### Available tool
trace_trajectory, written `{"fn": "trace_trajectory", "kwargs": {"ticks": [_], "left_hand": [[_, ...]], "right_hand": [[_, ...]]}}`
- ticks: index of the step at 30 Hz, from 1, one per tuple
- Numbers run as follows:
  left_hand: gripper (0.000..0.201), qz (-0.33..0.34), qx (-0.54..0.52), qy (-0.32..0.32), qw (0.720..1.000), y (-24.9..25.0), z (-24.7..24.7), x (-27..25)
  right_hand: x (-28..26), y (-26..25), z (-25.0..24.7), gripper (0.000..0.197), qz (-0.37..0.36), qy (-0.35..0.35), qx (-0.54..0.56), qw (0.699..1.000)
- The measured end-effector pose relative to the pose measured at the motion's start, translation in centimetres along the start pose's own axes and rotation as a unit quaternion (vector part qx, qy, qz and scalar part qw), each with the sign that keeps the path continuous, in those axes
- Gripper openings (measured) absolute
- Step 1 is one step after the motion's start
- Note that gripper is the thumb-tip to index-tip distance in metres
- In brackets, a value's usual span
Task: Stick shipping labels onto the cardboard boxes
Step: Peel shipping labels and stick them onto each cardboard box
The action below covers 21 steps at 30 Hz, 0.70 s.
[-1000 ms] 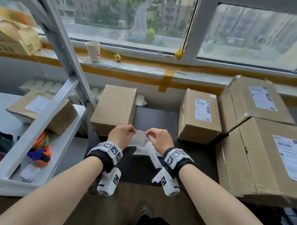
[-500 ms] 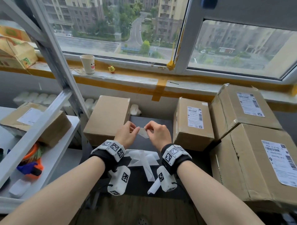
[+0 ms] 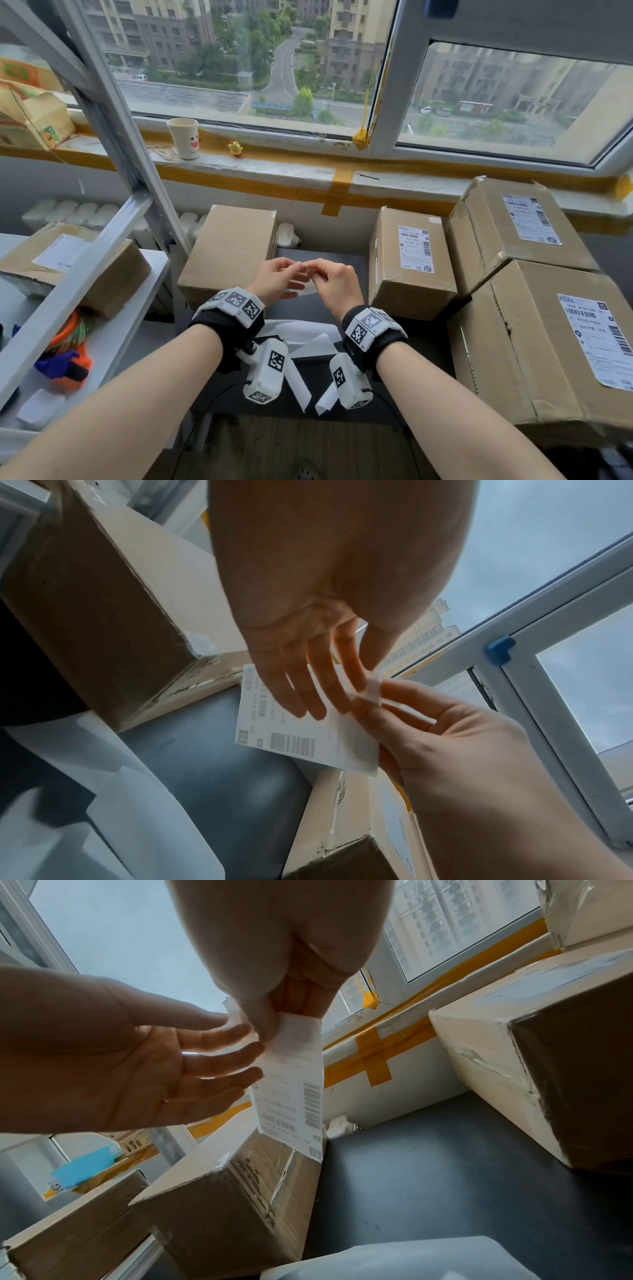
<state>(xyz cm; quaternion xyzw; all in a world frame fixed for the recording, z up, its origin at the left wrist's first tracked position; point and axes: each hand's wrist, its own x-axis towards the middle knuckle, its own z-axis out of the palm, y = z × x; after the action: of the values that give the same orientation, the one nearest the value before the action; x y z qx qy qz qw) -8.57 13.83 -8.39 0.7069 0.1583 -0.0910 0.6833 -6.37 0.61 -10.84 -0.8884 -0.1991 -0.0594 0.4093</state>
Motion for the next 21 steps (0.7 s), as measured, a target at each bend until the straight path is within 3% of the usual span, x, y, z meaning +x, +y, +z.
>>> {"fn": "trace_trajectory", "kwargs": {"ticks": [7,14,21], "left_hand": [[0.014,0.012,0.017,0.002,1.0,-0.51,-0.41,0.15],[0.014,0.018,0.025,-0.001,1.0,-0.77,-0.81,-0.03],[0.015,0.022,0.068,0.002,0.997,-0.91,-1.0,-0.32]], "right_hand": [[-0.27,-0.22,0.18,0.021,0.026,-0.015,0.029,0.999],[-0.72,-0.8,0.25,0.018,0.132,-0.042,0.168,0.976],[-0.18,-0.57,0.26,0.015,0.182,0.001,0.199,0.963]]}}
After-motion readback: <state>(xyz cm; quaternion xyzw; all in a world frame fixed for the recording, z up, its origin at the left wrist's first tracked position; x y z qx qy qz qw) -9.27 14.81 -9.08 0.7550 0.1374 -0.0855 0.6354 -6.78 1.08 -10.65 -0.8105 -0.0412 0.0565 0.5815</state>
